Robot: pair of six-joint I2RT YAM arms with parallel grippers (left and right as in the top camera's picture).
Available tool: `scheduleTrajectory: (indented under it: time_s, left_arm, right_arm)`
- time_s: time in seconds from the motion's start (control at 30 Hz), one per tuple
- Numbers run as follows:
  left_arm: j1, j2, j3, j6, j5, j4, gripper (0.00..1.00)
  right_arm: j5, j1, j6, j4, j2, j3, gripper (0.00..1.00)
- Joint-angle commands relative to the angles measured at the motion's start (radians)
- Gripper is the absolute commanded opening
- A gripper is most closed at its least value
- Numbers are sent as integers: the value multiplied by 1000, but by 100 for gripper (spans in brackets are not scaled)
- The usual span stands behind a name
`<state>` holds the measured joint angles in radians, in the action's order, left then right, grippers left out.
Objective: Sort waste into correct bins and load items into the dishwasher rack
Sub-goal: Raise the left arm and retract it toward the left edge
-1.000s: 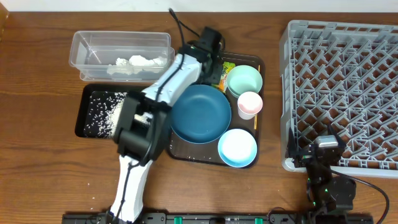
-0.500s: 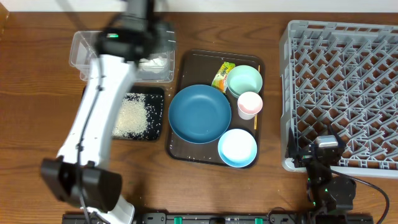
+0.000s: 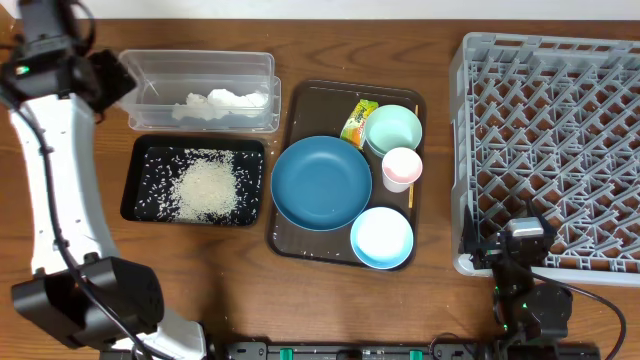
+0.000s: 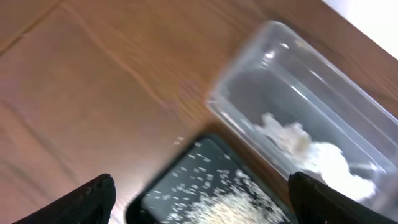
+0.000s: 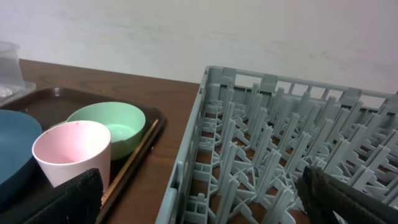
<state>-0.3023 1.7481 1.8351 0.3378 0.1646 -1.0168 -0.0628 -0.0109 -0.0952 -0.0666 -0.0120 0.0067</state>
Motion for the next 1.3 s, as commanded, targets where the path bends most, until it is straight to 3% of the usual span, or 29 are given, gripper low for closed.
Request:
scheduleTrajectory:
  time_s: [0.0,0.3,0.8,1.07,1.27]
  left_arm:
    - [-48,-3,3,5,11,-21,91]
    - [-79,-3,3,5,11,-27,91]
    - [-79,-3,3,5,11,-27,91]
    - [-79,-3,3,5,11,-27,92]
    - [-79,-3,3,5,11,-27,92]
  right_arm:
    - [3,-9,4,-5,1,-1,99]
    - [4,-9,5,80,1,-1,99]
    - [-419,-10,95,617,1,-1,99]
    - [-279,-9,153,938,-13,0,99]
    - [-196,-9,146,975,-127,86,99]
